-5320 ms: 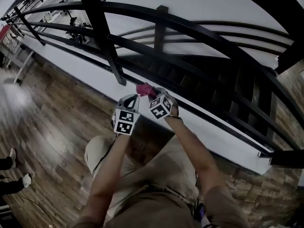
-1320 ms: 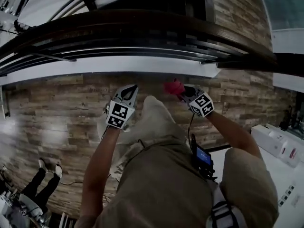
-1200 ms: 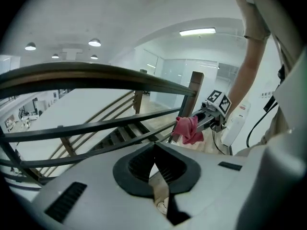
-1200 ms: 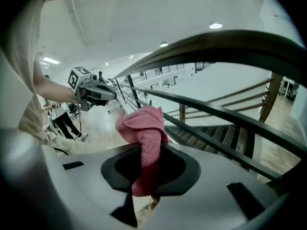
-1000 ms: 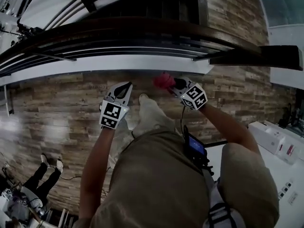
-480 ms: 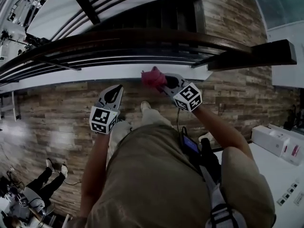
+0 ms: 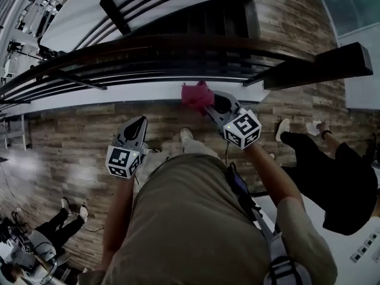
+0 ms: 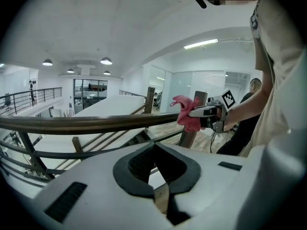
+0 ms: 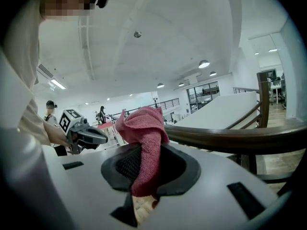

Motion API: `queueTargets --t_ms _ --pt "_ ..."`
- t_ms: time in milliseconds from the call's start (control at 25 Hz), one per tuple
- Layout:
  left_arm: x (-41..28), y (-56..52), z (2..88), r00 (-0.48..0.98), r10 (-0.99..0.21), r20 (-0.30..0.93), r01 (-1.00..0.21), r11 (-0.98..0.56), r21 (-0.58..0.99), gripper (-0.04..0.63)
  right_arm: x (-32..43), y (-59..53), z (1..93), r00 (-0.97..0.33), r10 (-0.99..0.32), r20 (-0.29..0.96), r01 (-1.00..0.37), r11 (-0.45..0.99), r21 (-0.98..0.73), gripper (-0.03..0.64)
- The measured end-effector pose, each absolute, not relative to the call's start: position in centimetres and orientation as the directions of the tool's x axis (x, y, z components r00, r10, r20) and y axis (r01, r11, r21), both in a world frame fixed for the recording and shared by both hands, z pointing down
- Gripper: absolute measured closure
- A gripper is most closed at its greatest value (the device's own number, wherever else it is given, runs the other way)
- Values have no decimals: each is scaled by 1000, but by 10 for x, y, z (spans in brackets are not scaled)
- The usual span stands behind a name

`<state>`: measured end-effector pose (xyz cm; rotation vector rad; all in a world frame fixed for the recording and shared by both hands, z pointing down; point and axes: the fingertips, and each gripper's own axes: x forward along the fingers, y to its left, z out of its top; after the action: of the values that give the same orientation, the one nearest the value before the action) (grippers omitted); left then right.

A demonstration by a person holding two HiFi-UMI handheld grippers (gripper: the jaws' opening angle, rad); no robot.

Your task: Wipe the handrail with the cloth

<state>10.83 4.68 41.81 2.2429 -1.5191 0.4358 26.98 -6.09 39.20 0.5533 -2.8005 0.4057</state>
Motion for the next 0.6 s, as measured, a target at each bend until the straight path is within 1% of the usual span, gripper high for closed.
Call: queueTargets --t_ms 200,320,480,600 --pt "93 58 410 304 -857 416 -952 -253 175 580 303 -69 360 -862 -460 213 -492 860 -136 528" --pt "82 56 408 273 -877 395 -959 -217 180 580 312 -67 348 -846 -505 174 -521 852 -59 528" --pt "76 46 410 258 -892 372 -963 -208 171 580 318 -66 349 -817 -555 157 -550 831 78 528" --pt "85 36 415 278 -893 354 -957 -224 185 580 322 -65 359 -801 -573 176 -562 820 112 528"
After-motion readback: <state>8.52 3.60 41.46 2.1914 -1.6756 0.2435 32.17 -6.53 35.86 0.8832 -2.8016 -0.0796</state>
